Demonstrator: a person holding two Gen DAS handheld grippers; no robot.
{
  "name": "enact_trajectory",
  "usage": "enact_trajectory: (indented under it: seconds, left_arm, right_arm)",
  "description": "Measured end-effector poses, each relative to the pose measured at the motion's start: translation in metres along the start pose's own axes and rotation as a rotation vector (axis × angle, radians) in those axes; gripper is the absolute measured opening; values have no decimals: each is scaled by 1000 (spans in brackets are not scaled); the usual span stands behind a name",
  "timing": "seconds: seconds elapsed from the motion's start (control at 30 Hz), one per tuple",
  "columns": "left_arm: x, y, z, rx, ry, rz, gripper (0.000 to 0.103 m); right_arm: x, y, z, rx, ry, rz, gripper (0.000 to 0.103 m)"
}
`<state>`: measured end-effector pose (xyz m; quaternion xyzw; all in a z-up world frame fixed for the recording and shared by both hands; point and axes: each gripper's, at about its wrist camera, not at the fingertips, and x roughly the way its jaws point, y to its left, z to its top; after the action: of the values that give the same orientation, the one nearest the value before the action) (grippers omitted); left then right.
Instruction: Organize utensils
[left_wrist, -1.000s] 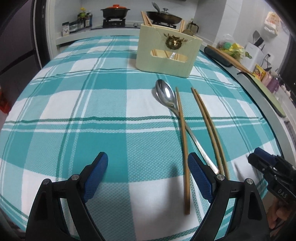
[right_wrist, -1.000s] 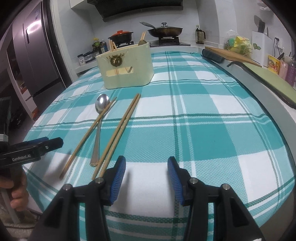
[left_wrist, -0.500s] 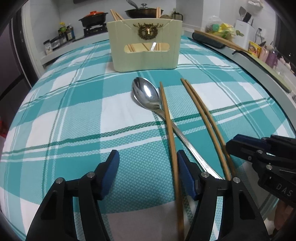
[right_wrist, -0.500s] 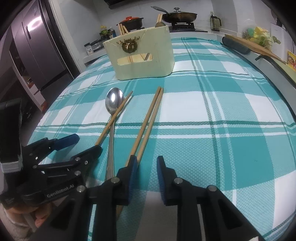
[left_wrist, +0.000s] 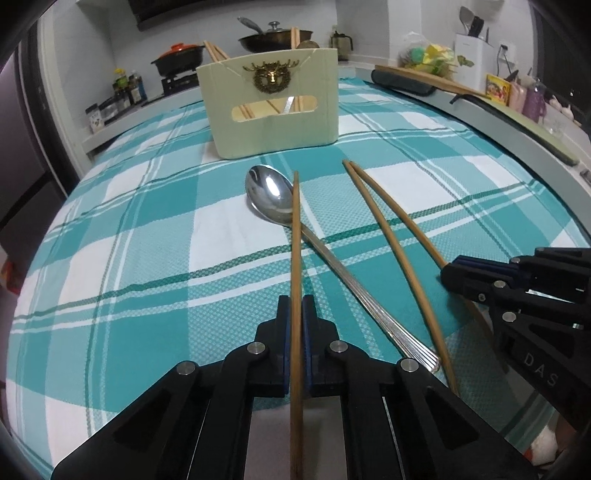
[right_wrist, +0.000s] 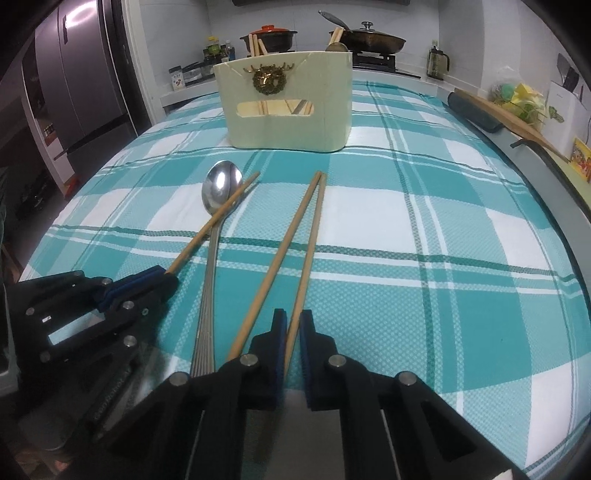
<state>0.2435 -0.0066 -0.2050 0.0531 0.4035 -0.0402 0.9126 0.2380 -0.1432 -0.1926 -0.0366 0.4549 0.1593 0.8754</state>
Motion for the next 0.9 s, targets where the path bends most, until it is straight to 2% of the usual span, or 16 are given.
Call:
enact_trajectory:
  seconds: [0.13,0.4,0.53,0.7,0.77,0.83,0.87,0.9]
  left_arm:
    - [-5,9,-4,-50,-16,0,4]
    - [-27,23,-31,-74,-33,45,4]
    - [-34,42,-39,-124,-19,76,4]
    - [-31,51,-42,-142,1,72,6]
    - [-31,48,-42,-120,5,78,19]
    - [-32,47,-42,-107,6,88,64]
    - [-31,47,-41,-107,11,82,72]
    - [-30,47,-41,-107,20,71,75]
  right_arm:
    - [-5,-7,-7,3,-13,-49,6]
    - [-20,-24,-24,14,-27,-121,6]
    - [-26,-33,-31,26,-27,-151,6]
    - [-32,-41,-38,26,-31,-185,7]
    - [-33,-42,-38,27,-34,-178,7]
    - [-33,-43,-39,27,-34,-168,11]
    - [-34,-45,-39,30,-34,-168,19]
    - [-34,-46,-39,34,-34,-172,32]
